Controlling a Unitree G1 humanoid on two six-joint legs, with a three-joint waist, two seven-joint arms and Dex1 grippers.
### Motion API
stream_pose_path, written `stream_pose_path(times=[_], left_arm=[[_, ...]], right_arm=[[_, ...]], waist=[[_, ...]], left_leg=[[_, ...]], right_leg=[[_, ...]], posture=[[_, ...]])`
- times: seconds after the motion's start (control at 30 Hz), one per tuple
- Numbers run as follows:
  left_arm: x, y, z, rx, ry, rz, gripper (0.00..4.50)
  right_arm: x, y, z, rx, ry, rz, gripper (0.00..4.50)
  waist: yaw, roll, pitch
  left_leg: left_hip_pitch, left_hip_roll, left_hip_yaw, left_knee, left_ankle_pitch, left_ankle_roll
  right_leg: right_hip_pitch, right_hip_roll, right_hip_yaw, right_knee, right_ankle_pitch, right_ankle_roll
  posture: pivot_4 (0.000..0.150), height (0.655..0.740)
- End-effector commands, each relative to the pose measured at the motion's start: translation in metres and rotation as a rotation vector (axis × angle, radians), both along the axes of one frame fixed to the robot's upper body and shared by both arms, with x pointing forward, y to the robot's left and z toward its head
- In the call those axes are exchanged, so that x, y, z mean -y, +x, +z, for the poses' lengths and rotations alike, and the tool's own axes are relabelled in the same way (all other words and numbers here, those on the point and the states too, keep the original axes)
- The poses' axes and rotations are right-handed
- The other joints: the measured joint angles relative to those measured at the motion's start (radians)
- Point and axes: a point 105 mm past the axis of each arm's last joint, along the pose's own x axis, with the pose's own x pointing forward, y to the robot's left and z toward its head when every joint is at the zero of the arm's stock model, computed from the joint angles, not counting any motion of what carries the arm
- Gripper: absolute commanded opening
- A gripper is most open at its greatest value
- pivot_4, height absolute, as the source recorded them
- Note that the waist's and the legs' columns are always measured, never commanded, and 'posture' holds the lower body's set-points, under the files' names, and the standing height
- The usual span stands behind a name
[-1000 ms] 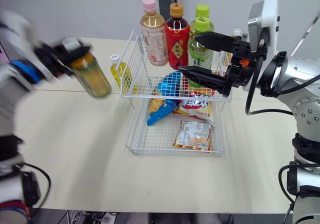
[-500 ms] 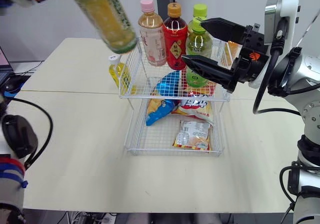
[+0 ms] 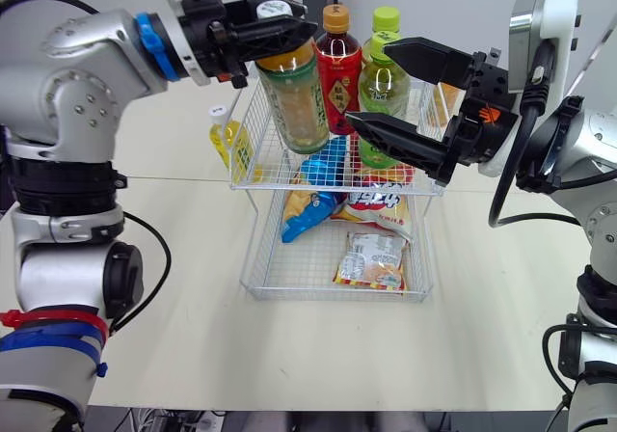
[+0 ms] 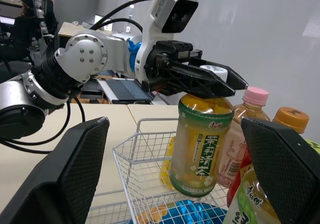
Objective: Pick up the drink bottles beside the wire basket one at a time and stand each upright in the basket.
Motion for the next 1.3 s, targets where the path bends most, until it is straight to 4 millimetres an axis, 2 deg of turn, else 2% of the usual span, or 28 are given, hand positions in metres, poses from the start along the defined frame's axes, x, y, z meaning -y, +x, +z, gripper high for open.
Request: stream_pose_path(times=[0.03, 0.27, 0.47, 0.6, 0.73, 0.97, 1.07, 1.17, 1.27, 1.3], left_arm=[[0.006, 0.001, 0.000, 0.051, -0.016, -0.006, 1.36], [0.009, 0.012, -0.013, 0.025, -0.023, -0.003, 1.36], [0.004, 0.014, -0.011, 0.028, -0.037, -0.007, 3.28], [-0.007, 0.005, 0.009, 0.070, -0.075, -0.012, 4.47], [-0.026, -0.007, 0.027, 0.108, -0.089, -0.004, 4.47], [-0.073, -0.029, 0.052, 0.151, -0.102, 0.081, 4.47], [-0.104, -0.036, 0.059, 0.154, -0.112, 0.178, 4.47], [-0.138, -0.035, 0.055, 0.141, -0.131, 0.321, 4.47], [-0.169, -0.036, 0.040, 0.111, -0.161, 0.443, 4.47], [-0.183, -0.037, 0.028, 0.083, -0.184, 0.491, 4.47]], right_arm=[[0.004, -0.008, 0.009, 0.054, 0.007, -0.013, 4.50], [0.005, -0.006, 0.008, 0.052, -0.001, -0.023, 4.50], [0.004, -0.005, 0.008, 0.052, -0.001, -0.027, 4.50], [0.005, -0.006, 0.008, 0.054, -0.002, -0.026, 4.50], [0.005, -0.007, 0.008, 0.056, -0.003, -0.018, 4.50], [0.006, -0.009, 0.011, 0.060, -0.008, 0.000, 4.50], [0.007, -0.009, 0.011, 0.056, -0.018, 0.010, 4.50], [0.005, -0.008, 0.008, 0.037, -0.038, 0.033, 4.50], [0.001, -0.007, 0.006, 0.016, -0.055, 0.067, 4.50], [-0.001, -0.007, 0.003, 0.004, -0.065, 0.084, 4.50]], waist=[[0.000, 0.000, 0.000], [-0.001, 0.002, -0.001], [-0.001, 0.002, -0.001], [-0.002, 0.002, -0.001], [-0.004, 0.002, -0.001], [-0.002, 0.002, -0.001], [-0.004, 0.002, -0.001], [-0.006, 0.002, -0.001], [-0.006, 0.003, -0.001], [-0.005, 0.003, -0.001]], left_leg=[[0.000, 0.000, 0.000, 0.000, 0.000, 0.000], [0.000, 0.000, 0.000, 0.001, 0.000, 0.000], [0.001, 0.000, 0.000, 0.001, 0.000, 0.000], [0.001, 0.000, 0.000, 0.000, 0.000, 0.000], [0.001, 0.000, 0.000, 0.000, 0.000, 0.000], [0.001, 0.000, 0.000, 0.000, 0.000, 0.000], [0.001, 0.000, 0.000, 0.000, 0.000, 0.000], [0.002, 0.001, 0.000, 0.000, 0.000, 0.000], [0.006, 0.001, 0.002, -0.001, 0.000, 0.000], [0.006, 0.001, 0.002, -0.001, 0.000, 0.000]], right_leg=[[0.000, 0.000, 0.000, 0.000, 0.000, 0.000], [0.000, 0.000, 0.000, 0.000, 0.000, 0.000], [0.002, 0.000, 0.000, 0.000, 0.000, 0.000], [0.001, 0.000, 0.000, 0.000, 0.000, 0.000], [0.001, 0.000, 0.000, 0.000, 0.000, 0.000], [0.001, 0.000, 0.000, 0.000, 0.000, 0.000], [0.001, 0.000, 0.000, 0.000, 0.000, 0.000], [0.001, 0.000, 0.000, 0.000, 0.000, 0.000], [0.003, 0.000, 0.001, 0.001, 0.000, 0.000], [0.003, 0.000, 0.001, 0.001, 0.000, 0.000]], posture=[[0.150, 0.7400], [0.150, 0.7400], [0.150, 0.7400], [0.150, 0.7400], [0.150, 0.7400], [0.150, 0.7400], [0.150, 0.7400], [0.150, 0.7400], [0.150, 0.7400], [0.150, 0.7400]])
